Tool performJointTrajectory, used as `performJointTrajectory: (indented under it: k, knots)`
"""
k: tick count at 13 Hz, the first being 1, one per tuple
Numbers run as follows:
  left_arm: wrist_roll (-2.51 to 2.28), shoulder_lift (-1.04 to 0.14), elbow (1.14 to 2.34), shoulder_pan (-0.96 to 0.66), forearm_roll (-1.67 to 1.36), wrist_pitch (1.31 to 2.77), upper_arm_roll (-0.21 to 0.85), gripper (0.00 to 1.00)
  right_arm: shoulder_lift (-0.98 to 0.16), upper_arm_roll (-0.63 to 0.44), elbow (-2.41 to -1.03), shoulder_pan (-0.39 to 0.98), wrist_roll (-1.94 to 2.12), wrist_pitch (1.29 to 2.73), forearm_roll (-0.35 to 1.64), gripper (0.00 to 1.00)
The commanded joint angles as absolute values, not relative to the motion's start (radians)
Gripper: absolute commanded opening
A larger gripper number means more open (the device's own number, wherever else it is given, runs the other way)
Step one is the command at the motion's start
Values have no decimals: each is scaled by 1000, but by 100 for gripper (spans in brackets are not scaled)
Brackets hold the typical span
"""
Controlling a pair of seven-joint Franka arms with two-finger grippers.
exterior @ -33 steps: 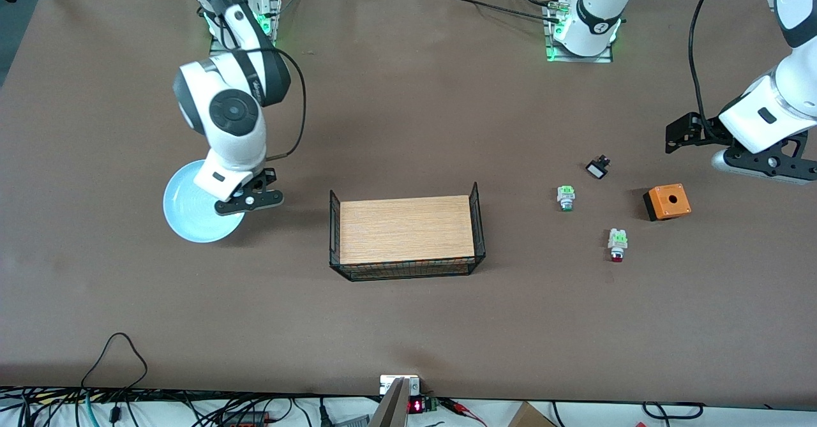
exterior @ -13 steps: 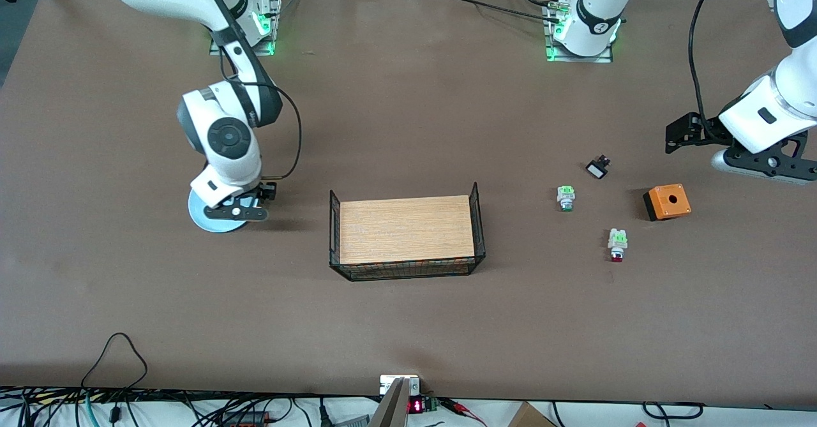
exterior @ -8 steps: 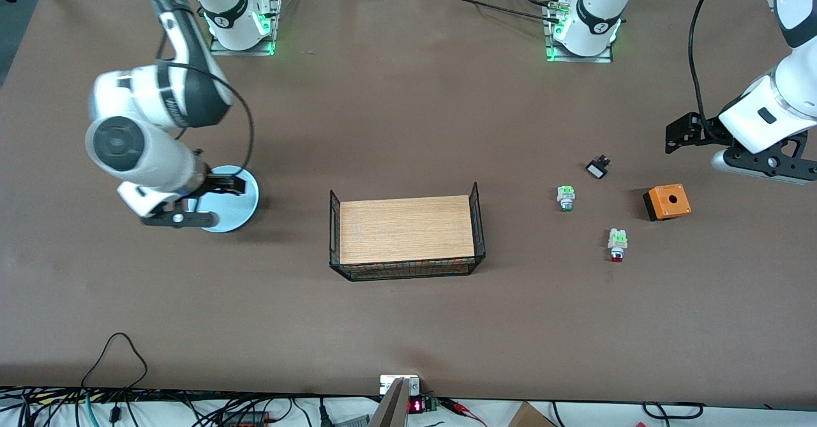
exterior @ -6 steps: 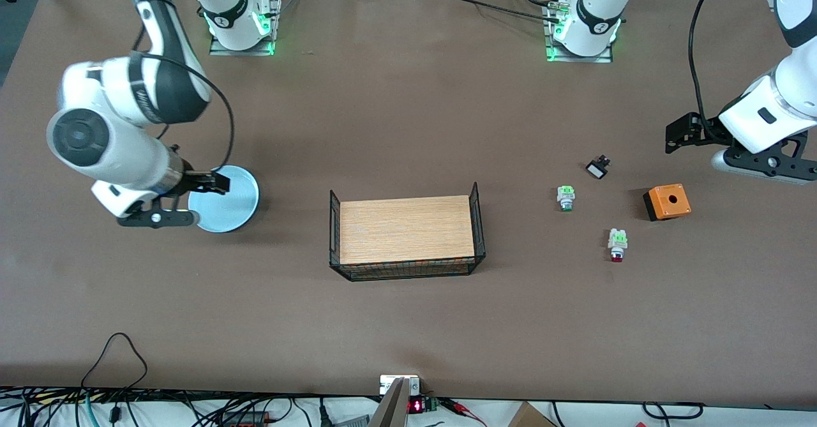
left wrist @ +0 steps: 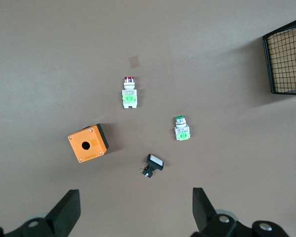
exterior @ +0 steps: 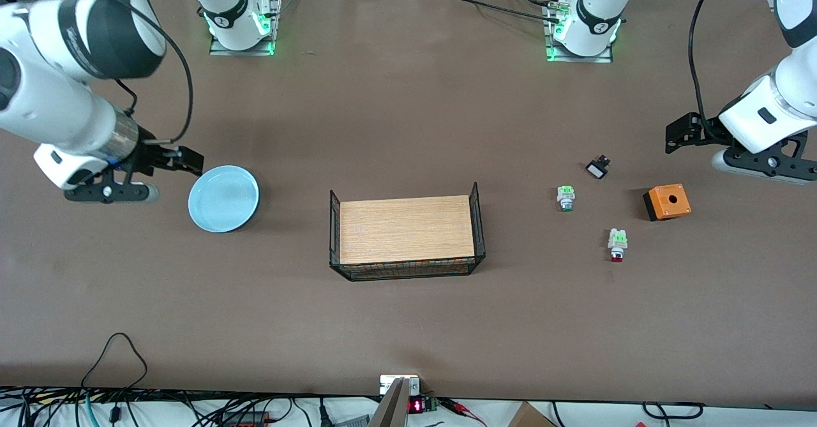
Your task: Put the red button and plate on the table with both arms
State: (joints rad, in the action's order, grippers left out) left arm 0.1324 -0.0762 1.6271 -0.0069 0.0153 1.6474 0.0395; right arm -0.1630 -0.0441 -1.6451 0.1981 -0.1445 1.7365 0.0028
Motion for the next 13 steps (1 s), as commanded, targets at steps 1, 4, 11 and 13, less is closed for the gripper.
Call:
performJointTrajectory:
  k: [1,4,11,13]
  knots:
    - [147,-74,1631,-11,28,1654,34,100,-124,-40,-1647,184,-141,1715,26,100]
    - [147,-74,1631,-9,28,1652,35,100,-86,-63,-1647,164,-140,1710,66,100]
    - [147,-74,1631,-9,28,1651,34,100,8,89,-1651,-9,-170,1661,55,100]
    - [147,-74,1631,-9,28,1651,35,100,35,91,-1652,-9,-169,1640,49,100]
